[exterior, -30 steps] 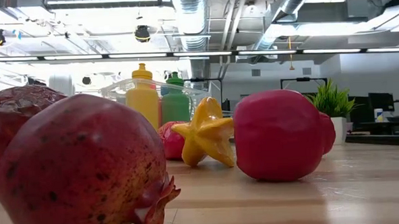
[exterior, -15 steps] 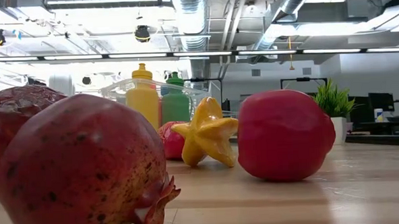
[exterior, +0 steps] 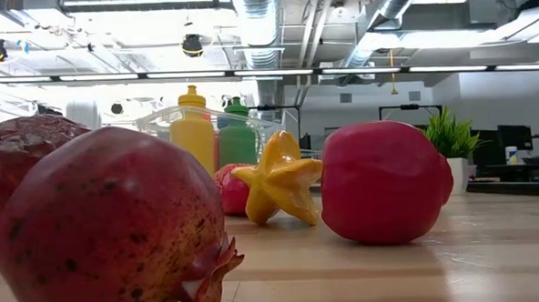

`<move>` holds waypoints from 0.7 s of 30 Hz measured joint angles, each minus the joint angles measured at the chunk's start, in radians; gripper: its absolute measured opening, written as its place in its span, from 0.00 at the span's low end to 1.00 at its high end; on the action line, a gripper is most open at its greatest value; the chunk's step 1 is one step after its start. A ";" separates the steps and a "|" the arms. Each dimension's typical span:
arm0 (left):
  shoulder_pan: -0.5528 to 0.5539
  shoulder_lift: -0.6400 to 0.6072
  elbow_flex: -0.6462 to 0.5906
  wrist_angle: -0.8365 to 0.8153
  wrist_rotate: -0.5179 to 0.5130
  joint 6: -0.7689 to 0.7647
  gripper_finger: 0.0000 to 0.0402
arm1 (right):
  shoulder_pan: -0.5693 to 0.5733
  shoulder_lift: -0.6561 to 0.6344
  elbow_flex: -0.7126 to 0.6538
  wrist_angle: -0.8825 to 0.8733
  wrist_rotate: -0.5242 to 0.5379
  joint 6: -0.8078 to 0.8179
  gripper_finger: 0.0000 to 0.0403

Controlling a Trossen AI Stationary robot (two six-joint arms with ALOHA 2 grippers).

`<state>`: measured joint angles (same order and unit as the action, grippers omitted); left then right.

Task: Pick & Place Food Item
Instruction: Put the green tuna can into the gray bin

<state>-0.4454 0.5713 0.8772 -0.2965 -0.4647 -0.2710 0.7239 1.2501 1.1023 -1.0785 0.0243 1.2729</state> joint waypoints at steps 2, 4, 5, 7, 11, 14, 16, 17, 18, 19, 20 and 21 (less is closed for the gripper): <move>0.000 0.000 0.000 0.001 -0.004 0.000 0.68 | -0.042 -0.015 0.035 -0.009 0.086 -0.043 0.57; 0.000 0.000 0.000 0.001 -0.006 0.000 0.68 | -0.100 -0.017 0.059 -0.016 0.167 -0.095 0.60; 0.000 0.000 0.000 0.002 -0.006 0.000 0.68 | -0.136 -0.013 0.064 -0.018 0.193 -0.131 0.60; 0.000 0.000 0.000 0.007 -0.006 -0.004 0.68 | -0.212 0.005 0.069 -0.009 0.216 -0.227 0.61; 0.000 0.000 0.000 0.009 -0.006 -0.026 0.68 | -0.361 0.072 0.068 0.035 0.214 -0.441 0.61; 0.000 0.000 0.000 0.010 -0.006 -0.029 0.68 | -0.446 0.114 0.067 0.084 0.209 -0.540 0.61; 0.000 0.000 0.000 0.022 -0.006 -0.033 0.68 | -0.487 0.136 0.067 0.116 0.209 -0.576 0.61; 0.000 0.000 0.000 0.031 -0.006 -0.033 0.68 | -0.506 0.146 0.067 0.121 0.209 -0.589 0.61; 0.000 0.000 0.000 0.043 -0.006 -0.028 0.68 | -0.523 0.154 0.067 0.125 0.206 -0.594 0.61; 0.000 0.001 0.000 0.054 -0.006 -0.026 0.68 | -0.537 0.162 0.067 0.125 0.205 -0.594 0.61; 0.000 0.006 0.000 0.066 -0.006 -0.025 0.68 | -0.551 0.166 0.067 0.123 0.205 -0.595 0.61; 0.000 0.008 0.000 0.081 -0.006 -0.025 0.68 | -0.565 0.171 0.067 0.123 0.203 -0.600 0.61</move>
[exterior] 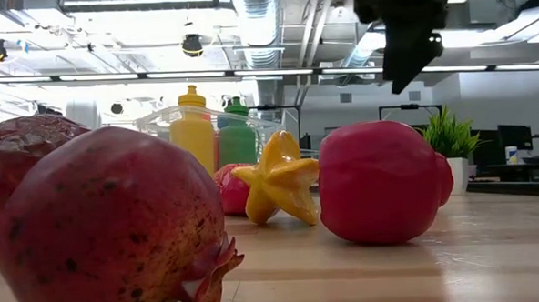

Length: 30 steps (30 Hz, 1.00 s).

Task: Pick & Place Food Item
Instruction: Put the green tuna can into the gray bin

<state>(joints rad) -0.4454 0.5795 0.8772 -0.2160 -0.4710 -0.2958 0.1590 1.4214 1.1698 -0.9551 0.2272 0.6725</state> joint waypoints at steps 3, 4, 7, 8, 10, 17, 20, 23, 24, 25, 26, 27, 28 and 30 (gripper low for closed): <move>0.000 0.011 0.000 0.031 -0.001 0.001 0.68 | -0.032 0.008 0.000 0.027 -0.016 -0.044 0.61; 0.000 0.017 0.000 0.043 -0.008 0.002 0.68 | -0.039 0.008 0.000 0.036 -0.017 -0.064 0.61; 0.000 0.033 0.000 0.059 -0.058 0.004 0.68 | -0.058 0.007 0.000 0.083 -0.019 -0.145 0.61; 0.002 0.040 0.000 0.064 -0.076 0.008 0.68 | -0.066 0.006 0.000 0.096 -0.020 -0.177 0.61; 0.011 0.054 0.000 0.073 -0.112 0.026 0.68 | -0.083 0.006 0.000 0.145 -0.020 -0.228 0.61; 0.069 0.083 0.000 0.185 -0.133 0.033 0.68 | -0.143 0.006 0.000 0.432 -0.031 -0.290 0.61; 0.095 0.071 0.000 0.215 -0.121 0.005 0.68 | -0.169 0.005 0.003 0.609 -0.101 -0.298 0.61; 0.113 0.051 0.000 0.223 -0.083 -0.017 0.68 | -0.186 0.005 0.022 0.732 -0.162 -0.288 0.61; 0.118 0.043 0.000 0.221 -0.068 -0.019 0.68 | -0.188 0.004 0.025 0.768 -0.176 -0.281 0.61; 0.123 0.035 0.000 0.219 -0.050 -0.019 0.68 | -0.187 0.004 0.027 0.796 -0.187 -0.273 0.61; 0.130 0.026 0.000 0.212 -0.033 -0.019 0.68 | -0.186 0.004 0.028 0.812 -0.199 -0.266 0.61; 0.137 0.015 0.000 0.201 -0.019 -0.019 0.68 | -0.181 0.004 0.030 0.820 -0.202 -0.260 0.61; 0.146 0.003 0.000 0.189 -0.008 -0.018 0.68 | -0.177 0.004 0.034 0.821 -0.201 -0.257 0.61; 0.163 -0.021 0.000 0.159 0.019 -0.009 0.68 | -0.169 0.004 0.040 0.822 -0.201 -0.256 0.61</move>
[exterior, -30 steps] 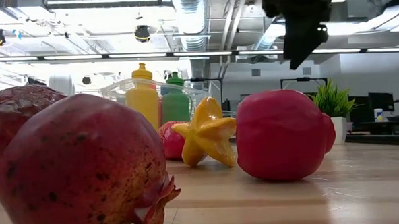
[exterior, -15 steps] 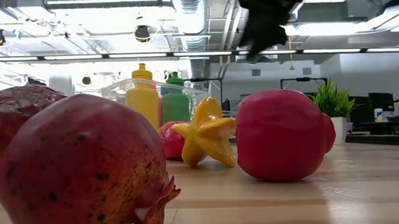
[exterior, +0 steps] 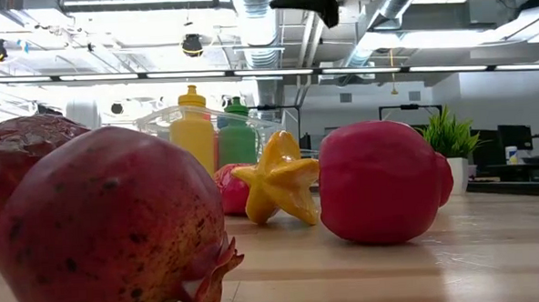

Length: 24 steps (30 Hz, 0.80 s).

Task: Pick & Place Food Item
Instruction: Put the green tuna can into the gray bin

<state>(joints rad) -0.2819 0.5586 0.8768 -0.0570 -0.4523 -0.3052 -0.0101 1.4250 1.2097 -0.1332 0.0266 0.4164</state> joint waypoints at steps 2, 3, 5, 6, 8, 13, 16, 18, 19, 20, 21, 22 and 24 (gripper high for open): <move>0.018 -0.030 0.000 -0.026 0.049 0.013 0.68 | 0.011 0.000 0.000 -0.001 0.025 0.020 0.60; 0.026 -0.044 0.000 -0.036 0.078 0.013 0.68 | 0.016 0.003 0.000 -0.001 0.051 0.046 0.60; 0.037 -0.075 0.000 -0.048 0.139 0.013 0.68 | 0.023 0.015 0.000 0.003 0.103 0.103 0.59; 0.039 -0.092 0.000 -0.054 0.170 0.013 0.68 | 0.025 0.021 0.001 0.006 0.119 0.129 0.59; 0.040 -0.121 0.000 -0.078 0.235 0.012 0.68 | 0.030 0.024 -0.002 0.005 0.131 0.180 0.58; 0.040 -0.169 0.000 -0.100 0.348 0.010 0.68 | 0.052 0.045 -0.002 0.068 0.131 0.303 0.55; 0.040 -0.175 0.000 -0.100 0.416 -0.018 0.68 | 0.071 0.053 0.014 0.166 0.132 0.325 0.54; 0.040 -0.173 0.000 -0.102 0.456 -0.041 0.68 | 0.087 0.054 0.017 0.228 0.131 0.321 0.53; 0.040 -0.172 0.000 -0.103 0.470 -0.047 0.68 | 0.095 0.055 0.020 0.259 0.132 0.316 0.53; 0.040 -0.168 0.000 -0.107 0.476 -0.049 0.68 | 0.102 0.055 0.023 0.277 0.134 0.311 0.52; 0.040 -0.165 0.001 -0.128 0.477 -0.050 0.68 | 0.107 0.054 0.029 0.280 0.147 0.302 0.52; 0.040 -0.164 0.001 -0.163 0.475 -0.051 0.68 | 0.113 0.053 0.033 0.269 0.165 0.293 0.52; 0.039 -0.153 0.001 -0.240 0.436 -0.063 0.68 | 0.121 0.053 0.037 0.194 0.214 0.283 0.51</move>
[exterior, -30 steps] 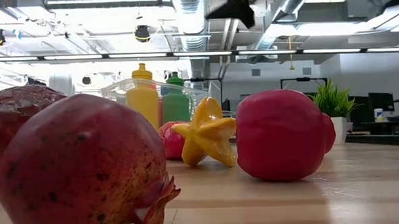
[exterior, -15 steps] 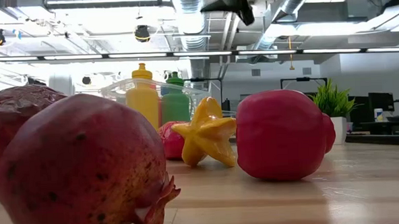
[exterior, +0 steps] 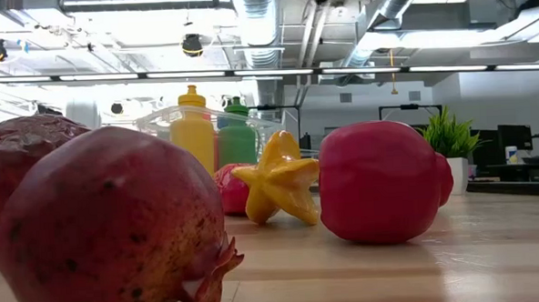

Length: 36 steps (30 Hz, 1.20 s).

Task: Pick & Place Food Item
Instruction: Put the green tuna can into the gray bin

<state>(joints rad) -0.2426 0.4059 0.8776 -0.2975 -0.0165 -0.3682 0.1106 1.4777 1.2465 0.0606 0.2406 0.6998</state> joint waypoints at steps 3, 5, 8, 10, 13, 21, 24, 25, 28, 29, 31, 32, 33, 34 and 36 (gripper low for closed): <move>0.000 0.029 0.000 -0.136 -0.100 -0.034 0.68 | -0.016 0.002 0.006 -0.200 0.086 0.013 0.50; 0.000 0.062 0.000 -0.192 -0.144 -0.064 0.68 | -0.042 0.002 0.007 -0.342 0.107 0.056 0.51; 0.000 0.118 0.000 -0.204 -0.145 -0.061 0.68 | -0.086 0.002 0.007 -0.541 0.085 0.109 0.57; 0.000 0.154 0.000 -0.202 -0.142 -0.060 0.68 | -0.113 0.010 0.008 -0.632 0.048 0.149 0.63; 0.000 0.199 0.000 -0.201 -0.141 -0.062 0.69 | -0.139 0.019 0.006 -0.752 -0.030 0.183 0.70; 0.000 0.251 0.000 -0.200 -0.089 -0.085 0.72 | -0.101 0.152 0.011 -0.850 -0.123 0.251 0.77; 0.000 0.247 0.000 -0.194 -0.089 -0.091 0.73 | -0.071 0.217 0.007 -0.860 -0.186 0.275 0.77; 0.000 0.245 0.000 -0.197 -0.089 -0.093 0.73 | -0.063 0.237 0.007 -0.868 -0.200 0.287 0.77; 0.000 0.236 0.000 -0.195 -0.090 -0.093 0.73 | -0.047 0.271 0.007 -0.924 -0.217 0.323 0.77; 0.000 0.236 0.000 -0.193 -0.090 -0.093 0.73 | -0.046 0.284 0.009 -0.930 -0.215 0.333 0.77; 0.000 0.236 0.000 -0.194 -0.090 -0.092 0.73 | -0.048 0.299 0.006 -0.970 -0.205 0.347 0.77; 0.000 0.236 0.000 -0.193 -0.090 -0.089 0.73 | -0.051 0.302 0.006 -0.973 -0.198 0.348 0.77; 0.000 0.236 0.000 -0.192 -0.090 -0.087 0.73 | -0.054 0.305 0.007 -0.966 -0.196 0.348 0.77; 0.000 0.237 0.000 -0.194 -0.090 -0.085 0.73 | -0.056 0.309 0.008 -0.966 -0.195 0.344 0.77; 0.000 0.239 0.000 -0.193 -0.090 -0.085 0.73 | -0.062 0.312 0.007 -0.973 -0.191 0.318 0.77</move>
<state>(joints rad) -0.2424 0.6449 0.8772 -0.4904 -0.1066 -0.4534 0.0487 1.7898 1.2533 -0.9122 0.0494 1.0177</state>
